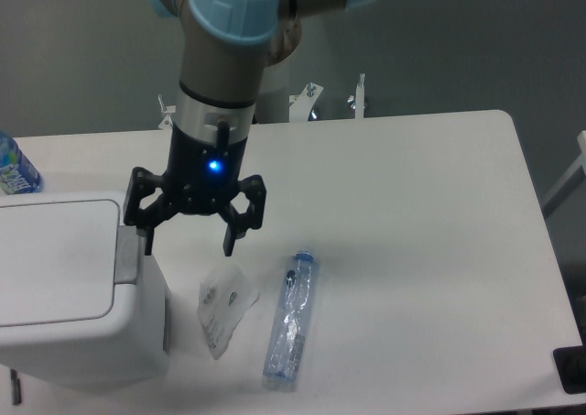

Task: Open the trash can
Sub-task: 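Move the open gripper over the white trash can lid and lower it, then press the gripper fingers down on the lid edge to flip it open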

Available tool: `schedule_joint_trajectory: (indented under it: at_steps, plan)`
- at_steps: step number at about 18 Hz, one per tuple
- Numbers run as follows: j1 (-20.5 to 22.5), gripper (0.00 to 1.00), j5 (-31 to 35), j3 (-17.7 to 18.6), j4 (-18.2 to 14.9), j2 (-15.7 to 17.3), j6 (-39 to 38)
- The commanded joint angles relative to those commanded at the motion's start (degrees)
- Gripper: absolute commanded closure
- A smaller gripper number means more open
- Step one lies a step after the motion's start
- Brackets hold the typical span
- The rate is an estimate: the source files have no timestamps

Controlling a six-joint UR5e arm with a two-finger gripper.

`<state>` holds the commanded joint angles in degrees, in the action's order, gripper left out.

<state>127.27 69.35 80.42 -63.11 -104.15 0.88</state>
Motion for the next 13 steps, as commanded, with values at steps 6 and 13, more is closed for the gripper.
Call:
schedule_joint_trajectory:
  at_steps: [6,13]
  plan:
    - [-0.7,0.00,0.0,0.1,0.0,-0.7,0.0]
    - [-0.8,0.00,0.0,0.4,0.1,-0.8,0.0]
